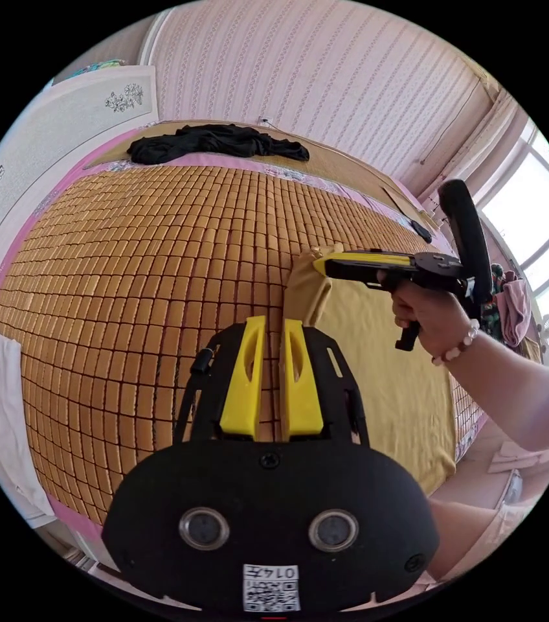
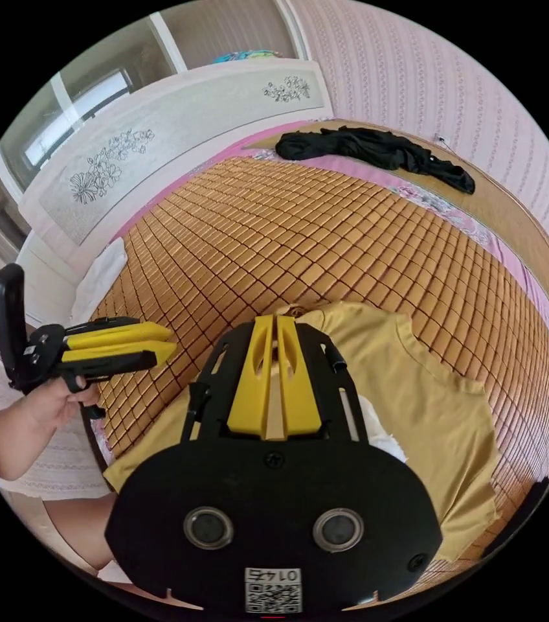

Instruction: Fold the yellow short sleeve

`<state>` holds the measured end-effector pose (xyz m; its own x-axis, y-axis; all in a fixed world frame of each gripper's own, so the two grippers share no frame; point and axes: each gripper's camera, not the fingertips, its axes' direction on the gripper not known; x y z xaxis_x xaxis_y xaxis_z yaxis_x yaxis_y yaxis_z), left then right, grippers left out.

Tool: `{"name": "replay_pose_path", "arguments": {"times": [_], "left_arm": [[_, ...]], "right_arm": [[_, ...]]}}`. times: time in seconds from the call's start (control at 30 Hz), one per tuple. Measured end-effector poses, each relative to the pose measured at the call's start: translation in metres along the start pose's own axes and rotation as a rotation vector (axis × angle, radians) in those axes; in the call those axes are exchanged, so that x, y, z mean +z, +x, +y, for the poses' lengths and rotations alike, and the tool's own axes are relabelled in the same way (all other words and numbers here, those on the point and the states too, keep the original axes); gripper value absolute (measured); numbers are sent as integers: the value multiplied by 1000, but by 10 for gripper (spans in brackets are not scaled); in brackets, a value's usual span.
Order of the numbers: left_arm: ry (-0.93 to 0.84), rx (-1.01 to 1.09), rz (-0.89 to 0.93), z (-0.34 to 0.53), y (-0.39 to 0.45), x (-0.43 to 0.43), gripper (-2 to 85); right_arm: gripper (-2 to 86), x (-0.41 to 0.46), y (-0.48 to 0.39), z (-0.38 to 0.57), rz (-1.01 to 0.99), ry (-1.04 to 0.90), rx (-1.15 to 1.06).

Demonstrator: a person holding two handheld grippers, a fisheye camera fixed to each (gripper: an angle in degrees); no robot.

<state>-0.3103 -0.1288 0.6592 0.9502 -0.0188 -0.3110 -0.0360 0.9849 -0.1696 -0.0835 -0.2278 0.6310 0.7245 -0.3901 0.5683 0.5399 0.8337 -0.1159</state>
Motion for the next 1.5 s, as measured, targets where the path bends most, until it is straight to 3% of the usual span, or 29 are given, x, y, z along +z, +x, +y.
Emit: {"name": "replay_pose_path", "arguments": {"times": [0.23,0.6,0.67,0.73,0.83,0.97,1.17,1.5], "left_arm": [[-86,99,112,1,25,19,63],[-111,178,58,-54,42,71,67],[-153,201,50,-61,45,89,65],[-198,235,28,-58,49,98,53],[-127,276,-1,-46,53,76,14],[13,191,-18,-17,32,15,-5],[124,33,-122,18,-26,-51,-10],[90,-163,-257,55,-125,-83,-4]], "right_arm": [[33,-19,48,63,47,-123,147],[74,36,57,-20,62,-52,94],[65,62,62,-30,70,-136,78],[43,57,61,-34,58,-122,58],[12,32,50,-38,-3,-46,0],[5,7,8,-59,-123,73,-188],[5,52,-73,-128,-250,53,-445],[27,138,-163,-195,-220,-80,-591]]}}
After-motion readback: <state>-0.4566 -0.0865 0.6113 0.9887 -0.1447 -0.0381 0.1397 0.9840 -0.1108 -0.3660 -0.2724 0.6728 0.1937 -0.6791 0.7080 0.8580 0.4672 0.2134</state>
